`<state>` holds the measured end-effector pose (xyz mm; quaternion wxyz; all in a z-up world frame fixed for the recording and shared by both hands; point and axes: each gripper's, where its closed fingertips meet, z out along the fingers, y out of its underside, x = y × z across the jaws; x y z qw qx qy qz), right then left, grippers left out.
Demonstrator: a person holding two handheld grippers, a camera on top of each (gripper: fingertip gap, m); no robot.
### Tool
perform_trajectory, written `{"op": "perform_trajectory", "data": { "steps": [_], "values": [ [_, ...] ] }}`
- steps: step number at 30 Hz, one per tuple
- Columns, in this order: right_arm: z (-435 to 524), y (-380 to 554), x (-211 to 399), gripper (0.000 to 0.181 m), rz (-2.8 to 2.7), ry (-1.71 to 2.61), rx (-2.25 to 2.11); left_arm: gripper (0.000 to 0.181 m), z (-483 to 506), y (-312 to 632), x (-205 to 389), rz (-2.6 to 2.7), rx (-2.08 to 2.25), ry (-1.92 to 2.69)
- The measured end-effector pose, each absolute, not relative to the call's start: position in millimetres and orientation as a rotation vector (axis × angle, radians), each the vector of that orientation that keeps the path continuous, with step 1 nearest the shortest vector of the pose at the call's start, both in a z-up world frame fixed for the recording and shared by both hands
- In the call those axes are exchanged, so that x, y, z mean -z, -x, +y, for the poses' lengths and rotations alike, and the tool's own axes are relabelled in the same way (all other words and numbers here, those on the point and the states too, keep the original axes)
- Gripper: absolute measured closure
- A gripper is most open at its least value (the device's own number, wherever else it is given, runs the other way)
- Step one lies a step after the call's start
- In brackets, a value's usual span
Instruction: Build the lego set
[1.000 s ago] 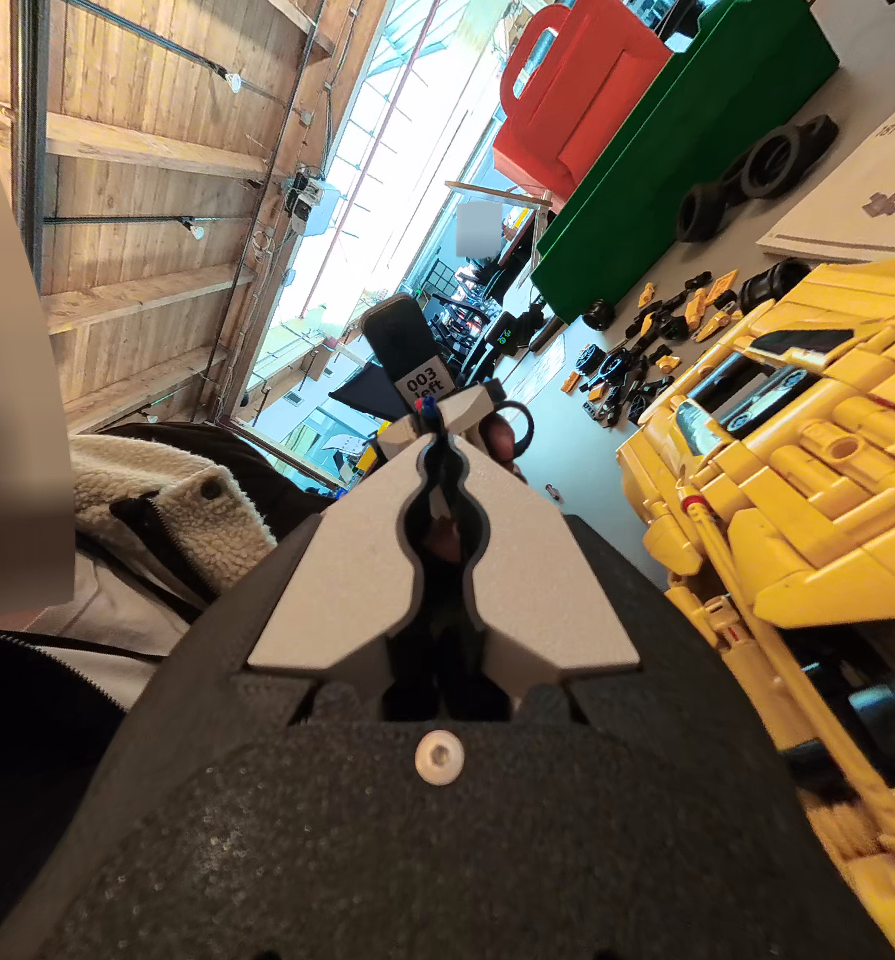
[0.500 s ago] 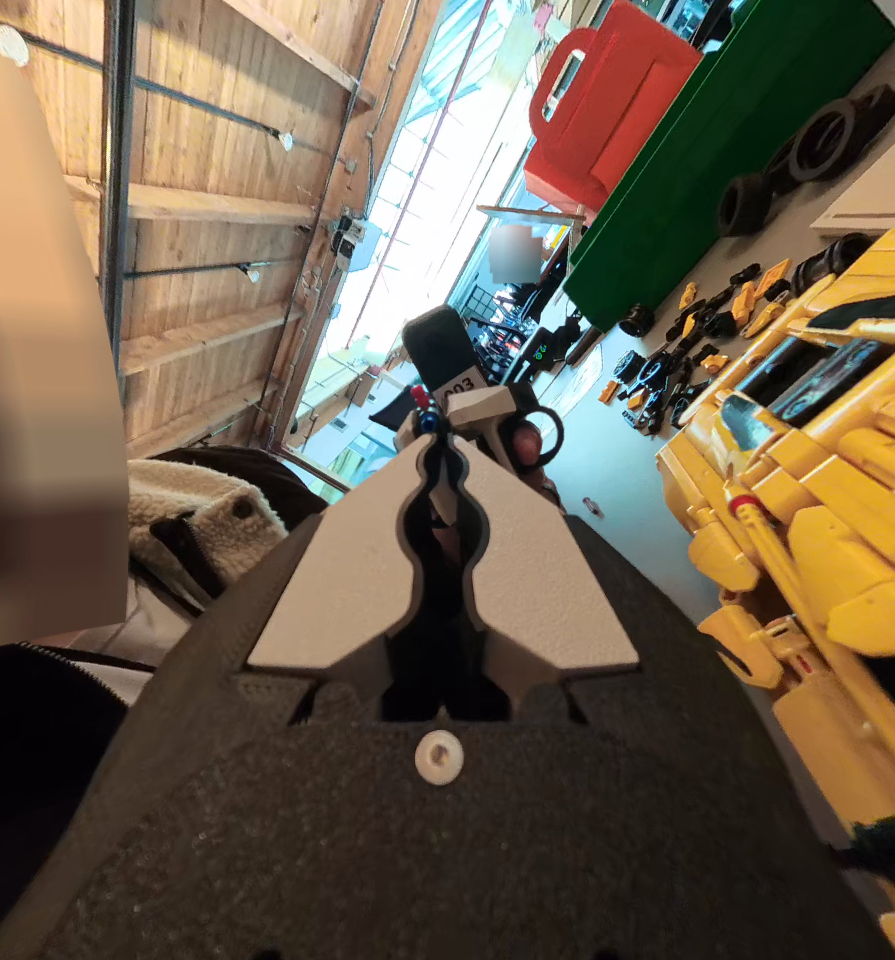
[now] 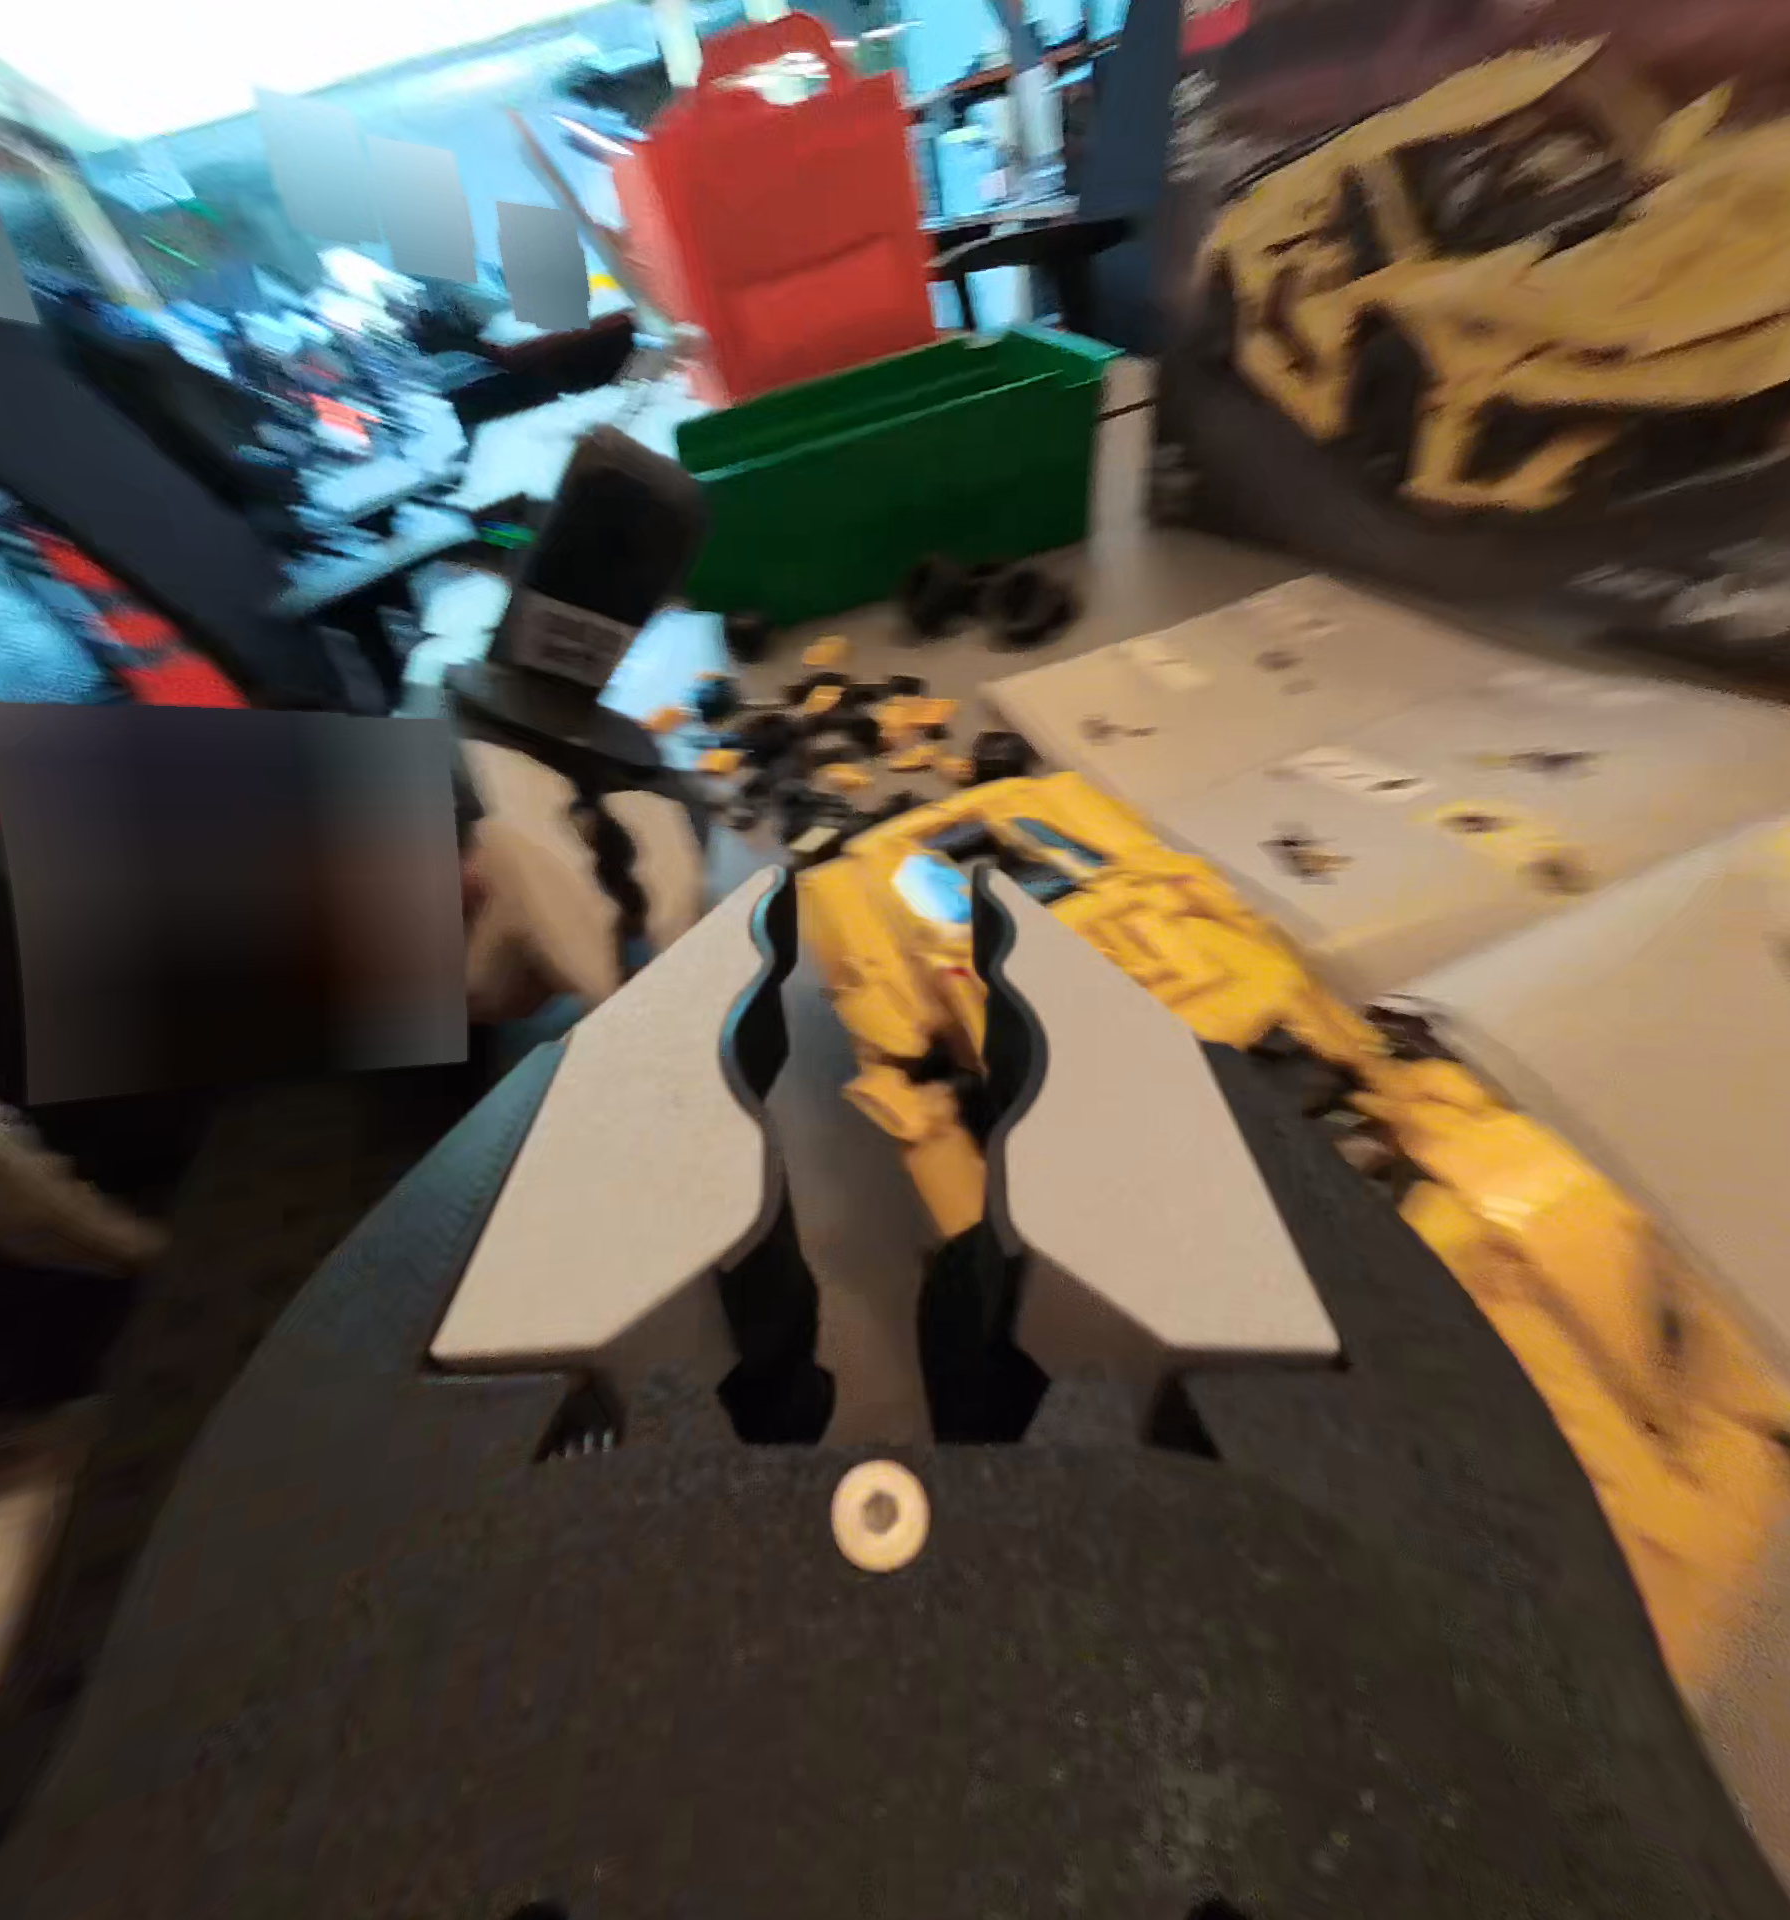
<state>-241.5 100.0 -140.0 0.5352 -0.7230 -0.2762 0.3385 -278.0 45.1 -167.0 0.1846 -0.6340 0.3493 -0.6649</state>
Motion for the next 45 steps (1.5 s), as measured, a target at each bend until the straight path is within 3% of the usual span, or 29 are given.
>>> {"op": "perform_trajectory", "data": {
  "steps": [3,11,22,35,40,45],
  "values": [
    [117.7,205.9,135.5,0.152,-0.574,1.692,-0.534,0.176,17.1,267.0,189.5,1.250,1.792,1.878],
    [131.6,162.7,123.6,0.153,-0.304,1.682,-0.575,0.176,20.2,263.4,239.0,1.352,1.549,2.195],
    [135.0,153.3,125.7,0.155,-0.278,1.693,-0.524,0.175,21.9,263.8,240.6,1.330,1.591,2.222],
    [131.5,150.0,116.0,0.152,-0.282,1.663,-0.533,0.154,33.5,267.5,234.9,1.255,1.583,2.186],
    [95.1,80.2,80.4,0.148,-0.305,1.768,-0.400,0.152,47.9,276.3,235.8,1.201,1.495,2.178],
    [18.5,-5.7,118.8,0.145,-0.315,2.080,-0.149,0.153,51.4,279.3,236.3,1.197,1.469,2.177]
  ]
}}
